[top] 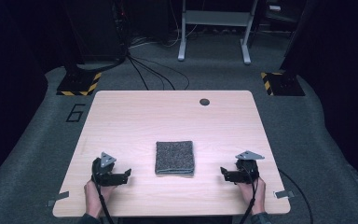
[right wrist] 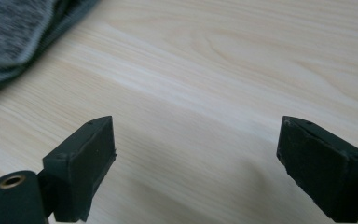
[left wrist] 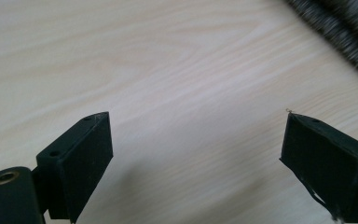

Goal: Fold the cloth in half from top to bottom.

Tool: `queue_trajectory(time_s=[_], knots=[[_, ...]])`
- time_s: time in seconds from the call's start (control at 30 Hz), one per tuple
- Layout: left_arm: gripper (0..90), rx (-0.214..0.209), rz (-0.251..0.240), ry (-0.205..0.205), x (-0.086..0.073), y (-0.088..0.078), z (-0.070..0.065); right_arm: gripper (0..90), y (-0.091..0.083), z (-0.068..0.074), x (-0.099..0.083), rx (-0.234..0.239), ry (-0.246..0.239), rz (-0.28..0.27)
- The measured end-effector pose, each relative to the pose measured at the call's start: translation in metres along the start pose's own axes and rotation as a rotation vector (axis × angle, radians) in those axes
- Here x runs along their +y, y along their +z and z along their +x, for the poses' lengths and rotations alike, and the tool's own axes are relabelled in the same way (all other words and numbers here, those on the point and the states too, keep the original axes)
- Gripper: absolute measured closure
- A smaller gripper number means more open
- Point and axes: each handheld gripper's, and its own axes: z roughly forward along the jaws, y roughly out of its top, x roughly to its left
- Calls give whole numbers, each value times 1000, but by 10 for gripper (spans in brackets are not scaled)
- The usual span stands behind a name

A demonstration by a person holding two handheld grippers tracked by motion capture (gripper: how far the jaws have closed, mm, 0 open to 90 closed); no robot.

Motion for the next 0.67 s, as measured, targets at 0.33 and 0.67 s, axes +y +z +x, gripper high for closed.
queue_trajectory(time_s=[0.33, 0.67], knots=[[63, 13, 12, -11, -13, -2, 15, 19, -2, -22, -23, -113, 51, 23], [51, 7, 5, -5, -13, 0, 16, 0, 0, -21, -23, -134, 76, 19]])
